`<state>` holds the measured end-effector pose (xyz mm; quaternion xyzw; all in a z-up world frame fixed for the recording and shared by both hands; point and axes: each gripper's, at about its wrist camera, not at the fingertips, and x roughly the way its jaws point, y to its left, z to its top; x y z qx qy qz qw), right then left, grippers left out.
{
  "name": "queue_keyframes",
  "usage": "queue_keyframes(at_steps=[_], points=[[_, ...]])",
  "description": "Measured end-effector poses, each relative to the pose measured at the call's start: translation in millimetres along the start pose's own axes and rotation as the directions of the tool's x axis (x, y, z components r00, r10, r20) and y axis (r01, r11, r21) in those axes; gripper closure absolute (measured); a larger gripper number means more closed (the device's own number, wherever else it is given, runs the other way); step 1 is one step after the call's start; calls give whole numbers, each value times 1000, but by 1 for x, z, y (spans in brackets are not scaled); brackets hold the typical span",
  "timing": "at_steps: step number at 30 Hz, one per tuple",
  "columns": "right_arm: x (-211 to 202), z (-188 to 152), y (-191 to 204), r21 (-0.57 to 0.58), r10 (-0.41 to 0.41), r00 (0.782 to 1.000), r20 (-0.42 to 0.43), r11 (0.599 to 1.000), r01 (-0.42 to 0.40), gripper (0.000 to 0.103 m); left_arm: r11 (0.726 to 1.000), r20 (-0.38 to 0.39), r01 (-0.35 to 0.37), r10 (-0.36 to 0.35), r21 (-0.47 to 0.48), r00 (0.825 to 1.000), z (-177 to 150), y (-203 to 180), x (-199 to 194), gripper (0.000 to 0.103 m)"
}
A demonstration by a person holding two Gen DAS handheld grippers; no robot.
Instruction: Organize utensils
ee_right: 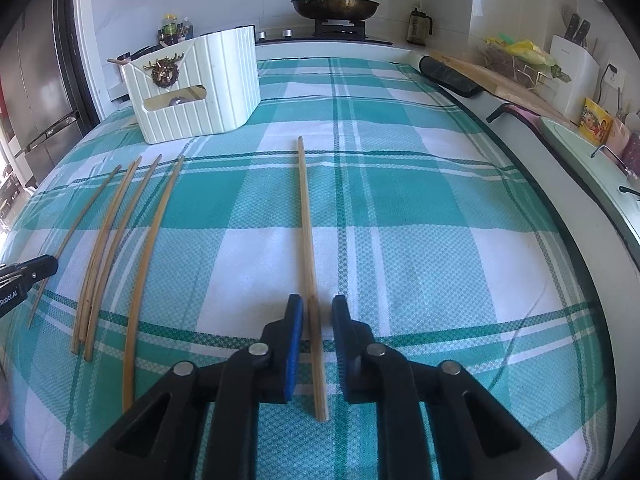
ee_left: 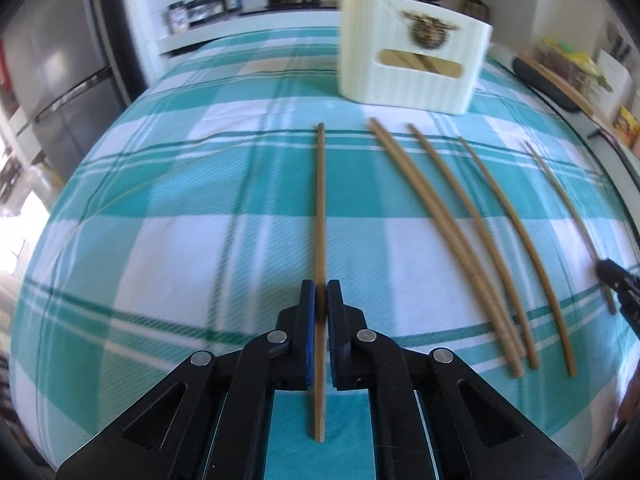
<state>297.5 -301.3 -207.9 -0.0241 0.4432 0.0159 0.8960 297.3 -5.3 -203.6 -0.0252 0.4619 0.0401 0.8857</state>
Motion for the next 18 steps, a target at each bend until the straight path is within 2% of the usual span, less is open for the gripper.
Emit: queue_keyframes(at_steps=[3,5,6,7,8,9,10,11,13,16,18], points=[[-4,-3,-7,9,-66,998,1,998,65,93,999,-5,-2,2,-43,1000,-3,22,-1,98],[-5,-5,-12,16,-79,997,-2,997,79,93,999,-7,21,-21,-32,1000,-2,28,0,98],[-5,-5,-14,21,-75,997,-4,997,75,92,999,-5,29,-29,-20,1000,-2,28,1,94],[-5,-5,-15,23,-69,998,-4,997,69,92,999,-4,35,-35,-5,999,-1,28,1,89],[-4,-4,-15,19,-60,998,-6,998,60,89,999,-4,36,-36,9,999,0,28,2,69],[-4,-3,-15,14,-44,999,-6,999,44,75,999,1,33,-33,22,999,2,27,3,45],[-3,-2,-14,10,-31,999,-9,999,31,65,999,7,26,-26,30,1000,3,27,4,36],[-2,-1,-14,4,-16,1000,-15,1000,16,50,999,10,11,-12,43,1000,6,27,6,31],[2,2,-11,-23,-5,999,-35,1000,4,48,998,-9,-11,11,66,1000,10,28,13,31],[8,9,-9,-67,2,999,-43,998,-5,48,998,-25,-21,22,67,999,17,31,22,17],[12,13,-10,-77,13,998,-53,997,-17,43,998,-30,-29,31,61,999,19,35,26,7]])
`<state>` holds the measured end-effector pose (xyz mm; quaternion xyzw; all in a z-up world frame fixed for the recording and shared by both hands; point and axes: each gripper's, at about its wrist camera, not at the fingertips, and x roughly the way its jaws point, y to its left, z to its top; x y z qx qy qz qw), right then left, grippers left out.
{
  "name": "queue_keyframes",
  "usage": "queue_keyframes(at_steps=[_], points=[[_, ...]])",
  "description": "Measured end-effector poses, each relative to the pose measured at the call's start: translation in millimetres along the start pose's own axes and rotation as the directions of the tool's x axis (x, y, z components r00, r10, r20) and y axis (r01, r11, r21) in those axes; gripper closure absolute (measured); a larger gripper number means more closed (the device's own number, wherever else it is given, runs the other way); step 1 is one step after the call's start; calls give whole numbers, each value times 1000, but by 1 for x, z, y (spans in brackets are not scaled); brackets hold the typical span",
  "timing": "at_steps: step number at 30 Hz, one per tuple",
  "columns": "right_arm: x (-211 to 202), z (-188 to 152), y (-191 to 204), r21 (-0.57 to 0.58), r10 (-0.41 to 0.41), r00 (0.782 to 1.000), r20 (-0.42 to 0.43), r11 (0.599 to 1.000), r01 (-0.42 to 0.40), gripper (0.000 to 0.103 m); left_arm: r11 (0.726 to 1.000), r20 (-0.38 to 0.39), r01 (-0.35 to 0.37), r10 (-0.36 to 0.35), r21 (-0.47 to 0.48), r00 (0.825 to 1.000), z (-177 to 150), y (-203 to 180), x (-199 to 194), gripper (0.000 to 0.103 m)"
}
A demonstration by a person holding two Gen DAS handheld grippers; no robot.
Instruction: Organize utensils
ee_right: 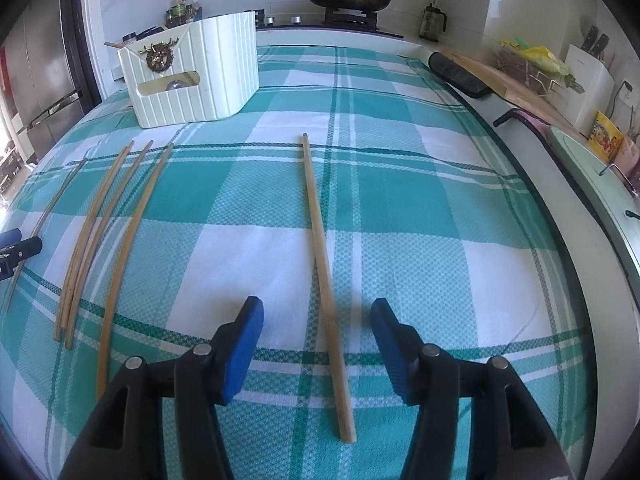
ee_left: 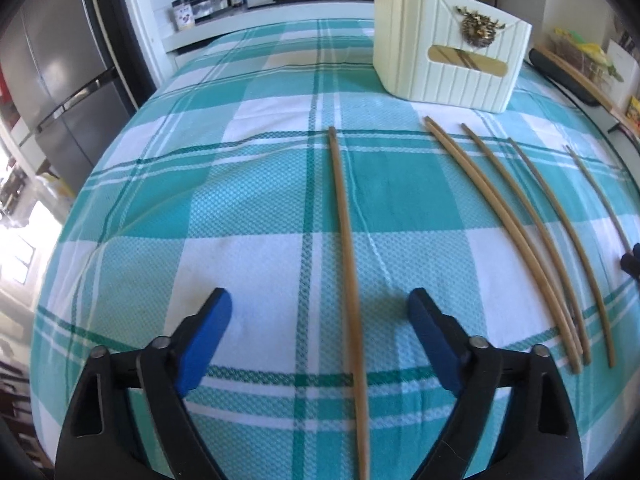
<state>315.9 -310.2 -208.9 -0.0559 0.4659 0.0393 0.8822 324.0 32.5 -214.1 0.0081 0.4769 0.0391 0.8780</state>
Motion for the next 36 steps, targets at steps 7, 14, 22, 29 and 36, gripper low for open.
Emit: queue_keyframes(at_steps=[7,14,22,29,36], points=[[5,0,-8,8,28,999,35,1000,-28,33,999,-9,25,-26,-47,1000,-2,11,6,0],[5,0,-9,13,35,999,36,999,-35,32,998,14,26,-25,-51,1000,-4,10,6,0],[6,1,-8,11,37,999,35,999,-37,30,998,20,27,-26,-51,999,-5,11,5,0],[5,0,-8,10,35,999,35,999,-36,30,998,19,34,-33,-49,999,-7,12,4,0],[5,0,-8,10,37,999,35,999,-37,30,998,11,46,-46,-38,999,-5,13,5,0]])
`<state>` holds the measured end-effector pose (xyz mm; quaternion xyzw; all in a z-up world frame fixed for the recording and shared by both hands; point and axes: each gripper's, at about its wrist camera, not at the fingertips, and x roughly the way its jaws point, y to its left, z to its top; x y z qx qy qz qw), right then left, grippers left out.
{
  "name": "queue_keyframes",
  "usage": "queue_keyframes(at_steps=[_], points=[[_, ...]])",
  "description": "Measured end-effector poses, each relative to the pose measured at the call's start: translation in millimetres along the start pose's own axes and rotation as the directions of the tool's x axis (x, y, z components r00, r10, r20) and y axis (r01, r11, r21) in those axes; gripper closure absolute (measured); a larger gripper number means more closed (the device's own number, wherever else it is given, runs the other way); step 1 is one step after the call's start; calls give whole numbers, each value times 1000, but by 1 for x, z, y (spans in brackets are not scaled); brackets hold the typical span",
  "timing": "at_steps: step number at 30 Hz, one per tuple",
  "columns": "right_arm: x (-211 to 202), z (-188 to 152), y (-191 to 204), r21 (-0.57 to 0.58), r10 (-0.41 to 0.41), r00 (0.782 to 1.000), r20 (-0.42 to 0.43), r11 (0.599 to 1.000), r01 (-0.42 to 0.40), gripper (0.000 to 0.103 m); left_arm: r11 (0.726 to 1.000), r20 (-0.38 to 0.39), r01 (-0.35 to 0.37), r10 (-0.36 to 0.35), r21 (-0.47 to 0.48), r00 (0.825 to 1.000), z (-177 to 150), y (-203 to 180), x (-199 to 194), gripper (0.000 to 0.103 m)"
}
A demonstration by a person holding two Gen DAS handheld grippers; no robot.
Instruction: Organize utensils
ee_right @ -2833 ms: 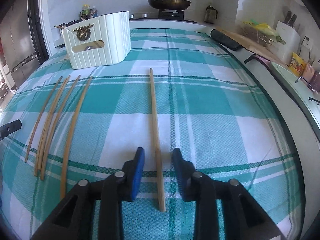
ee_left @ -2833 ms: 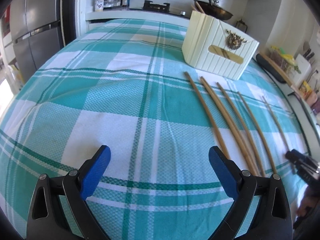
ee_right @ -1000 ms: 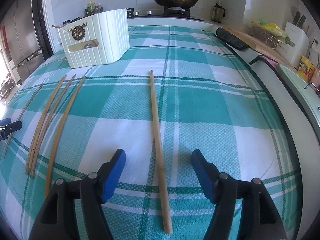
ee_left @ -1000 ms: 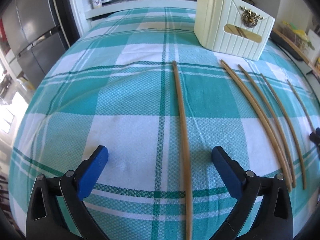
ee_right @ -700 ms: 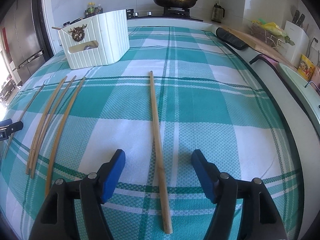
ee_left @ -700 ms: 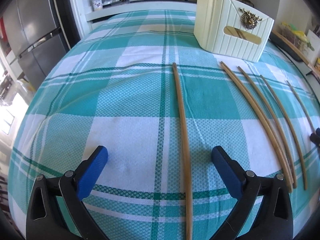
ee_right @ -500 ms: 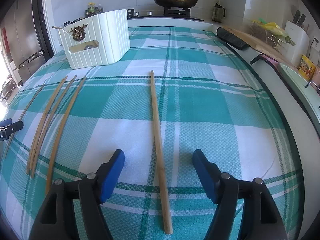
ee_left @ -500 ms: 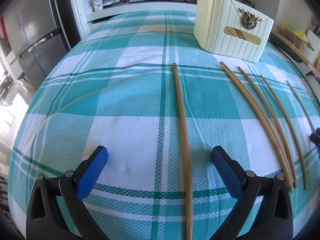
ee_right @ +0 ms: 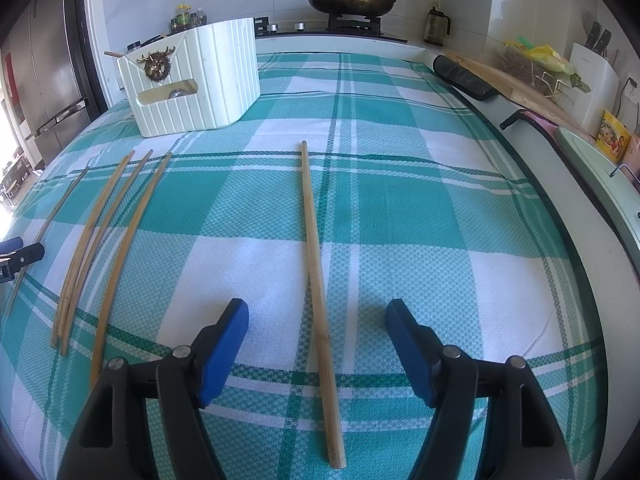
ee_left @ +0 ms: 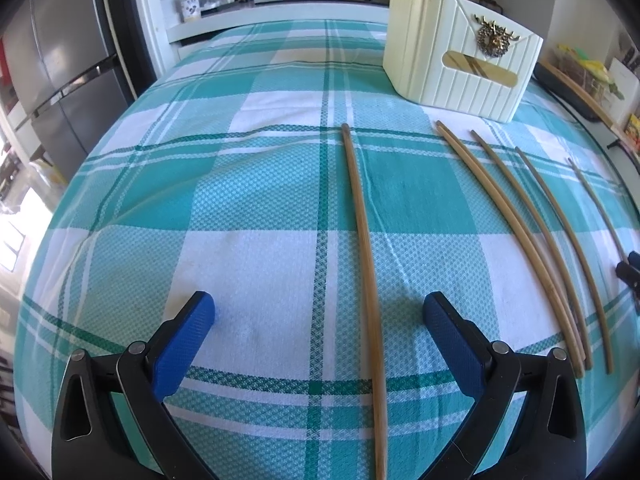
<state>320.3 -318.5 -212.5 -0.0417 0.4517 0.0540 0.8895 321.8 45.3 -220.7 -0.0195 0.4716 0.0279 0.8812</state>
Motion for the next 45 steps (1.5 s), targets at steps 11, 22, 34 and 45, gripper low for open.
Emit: queue_keyframes(at_steps=[11,22,34,45], points=[[0,0,0,-1,-1,1000,0,1000,1,30,1000,-4,12,-12,13,1000,0,0,1,0],[4,18,-6,-75,77,983,-168,993,-91,29,986,-114,145,-136,75,984,30,16,-6,1],[64,96,9,-110,90,962,-257,986,-122,47,977,-195,131,-97,171,976,83,-14,41,55],[-20,135,3,-21,170,985,17,985,-169,97,956,19,279,-282,95,959,102,1,-49,99]])
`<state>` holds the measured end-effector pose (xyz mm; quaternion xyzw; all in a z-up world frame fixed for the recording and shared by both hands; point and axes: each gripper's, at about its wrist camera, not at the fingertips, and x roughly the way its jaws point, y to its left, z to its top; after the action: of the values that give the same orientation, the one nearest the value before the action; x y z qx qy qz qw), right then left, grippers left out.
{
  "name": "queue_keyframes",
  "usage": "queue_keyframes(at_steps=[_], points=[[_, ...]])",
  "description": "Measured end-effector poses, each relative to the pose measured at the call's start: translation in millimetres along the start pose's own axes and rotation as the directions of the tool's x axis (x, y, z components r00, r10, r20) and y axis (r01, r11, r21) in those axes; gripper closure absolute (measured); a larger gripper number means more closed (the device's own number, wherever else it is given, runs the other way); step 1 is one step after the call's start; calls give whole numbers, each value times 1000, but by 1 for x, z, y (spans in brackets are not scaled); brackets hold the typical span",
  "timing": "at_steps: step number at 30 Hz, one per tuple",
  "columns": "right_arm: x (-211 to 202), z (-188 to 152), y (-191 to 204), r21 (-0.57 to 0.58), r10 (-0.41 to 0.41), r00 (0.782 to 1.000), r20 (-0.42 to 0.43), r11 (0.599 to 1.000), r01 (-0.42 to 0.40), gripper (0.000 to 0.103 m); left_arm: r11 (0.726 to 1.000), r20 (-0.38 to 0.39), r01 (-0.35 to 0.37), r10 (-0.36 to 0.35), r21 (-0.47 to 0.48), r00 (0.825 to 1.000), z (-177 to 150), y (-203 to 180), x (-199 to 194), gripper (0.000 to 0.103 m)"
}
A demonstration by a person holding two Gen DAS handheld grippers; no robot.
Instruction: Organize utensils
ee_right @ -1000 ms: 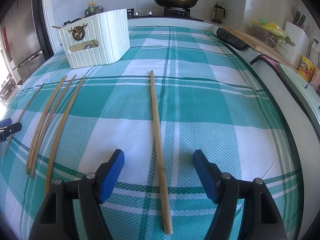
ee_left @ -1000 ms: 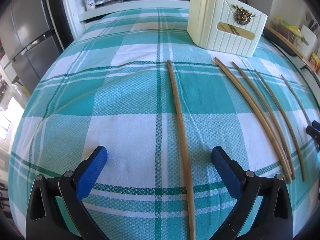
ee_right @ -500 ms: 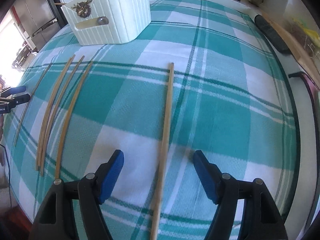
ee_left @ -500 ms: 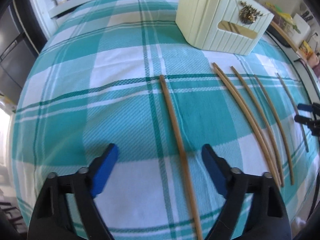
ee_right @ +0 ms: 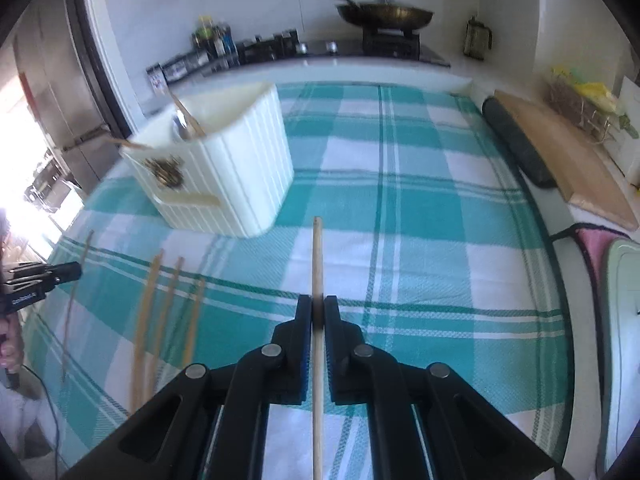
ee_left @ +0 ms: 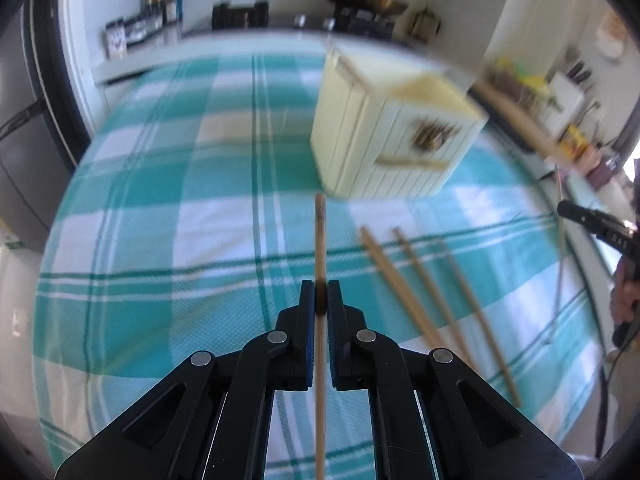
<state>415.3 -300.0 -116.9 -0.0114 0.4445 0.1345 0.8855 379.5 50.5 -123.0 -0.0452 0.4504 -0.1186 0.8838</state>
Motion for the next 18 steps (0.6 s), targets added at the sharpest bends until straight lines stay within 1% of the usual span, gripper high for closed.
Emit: queue_keyframes(at_steps=[2,5,7,9,10,11,12,13,15,16,17,18], points=[[-38,4,8,-8,44,996,80,999,-44,97,1000,69,27,-28,12,997,4,-5,-33,99],[-80,12,20,-44,66,985,162,997,-59,97,998,146,50,-53,25,988,14,-12,-68,99],[-98,19,27,-56,70,975,209,997,-59,97,997,193,77,-80,26,978,25,-16,-90,99],[-115,32,32,-66,73,961,265,996,-57,97,994,252,104,-107,26,962,41,-20,-111,99],[-122,40,36,-75,71,952,297,996,-51,97,993,284,116,-119,26,951,51,-22,-121,99],[-127,49,39,-87,65,943,326,995,-39,97,992,328,121,-124,29,936,65,-25,-133,99],[-131,61,44,-102,58,932,357,994,-23,97,993,364,114,-117,29,924,75,-26,-140,99],[-134,73,48,-115,59,924,378,993,-16,97,994,408,103,-105,27,907,88,-29,-147,99],[-141,95,57,-122,66,904,422,992,-15,97,995,491,96,-84,1,867,116,-31,-156,99],[-142,108,62,-132,74,892,446,991,-16,97,996,523,92,-71,-14,849,129,-31,-156,99],[-143,120,67,-145,79,875,477,989,-11,97,997,552,79,-52,-26,832,144,-34,-152,99],[-143,131,74,-156,85,853,515,988,-4,97,998,572,61,-30,-35,820,155,-37,-147,99]])
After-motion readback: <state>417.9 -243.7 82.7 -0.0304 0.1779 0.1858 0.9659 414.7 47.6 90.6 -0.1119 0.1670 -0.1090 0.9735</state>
